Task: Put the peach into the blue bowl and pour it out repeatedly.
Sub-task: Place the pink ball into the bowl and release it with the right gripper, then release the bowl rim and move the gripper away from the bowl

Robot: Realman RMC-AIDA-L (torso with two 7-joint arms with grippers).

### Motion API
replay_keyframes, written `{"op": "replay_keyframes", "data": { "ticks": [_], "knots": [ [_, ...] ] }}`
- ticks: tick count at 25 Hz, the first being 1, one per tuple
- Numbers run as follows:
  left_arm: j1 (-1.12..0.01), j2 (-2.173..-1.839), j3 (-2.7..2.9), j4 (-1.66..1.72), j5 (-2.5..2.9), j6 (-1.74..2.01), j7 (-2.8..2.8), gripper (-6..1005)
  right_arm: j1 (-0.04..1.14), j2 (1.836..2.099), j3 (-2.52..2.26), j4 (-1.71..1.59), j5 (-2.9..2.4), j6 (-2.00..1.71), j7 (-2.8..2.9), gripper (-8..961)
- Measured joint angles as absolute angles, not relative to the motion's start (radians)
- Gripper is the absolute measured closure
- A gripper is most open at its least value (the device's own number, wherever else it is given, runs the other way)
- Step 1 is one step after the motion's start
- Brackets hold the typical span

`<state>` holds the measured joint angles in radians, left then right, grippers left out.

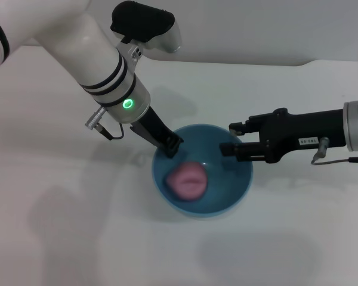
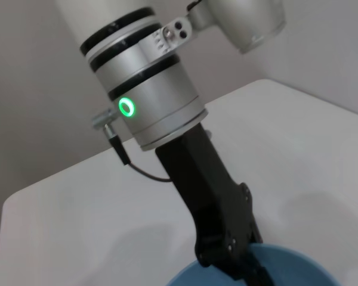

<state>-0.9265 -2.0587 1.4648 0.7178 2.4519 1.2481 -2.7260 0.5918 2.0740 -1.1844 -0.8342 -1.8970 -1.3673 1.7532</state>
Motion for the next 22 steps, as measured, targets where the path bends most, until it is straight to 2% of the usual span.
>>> {"op": "replay_keyframes", "data": {
  "ticks": [8, 22],
  "knots": [
    [-0.928, -2.070, 1.485, 0.716, 2.432, 1.245, -2.732, 980, 0.555, 2.070, -0.992, -0.797, -1.796, -1.243, 1.800, 394],
    [-0.928, -2.075, 1.816, 0.704, 2.231, 1.104, -2.775, 959, 0.404, 2.068, -0.783, -0.703, -1.521, -1.228, 1.783, 394]
  ]
}}
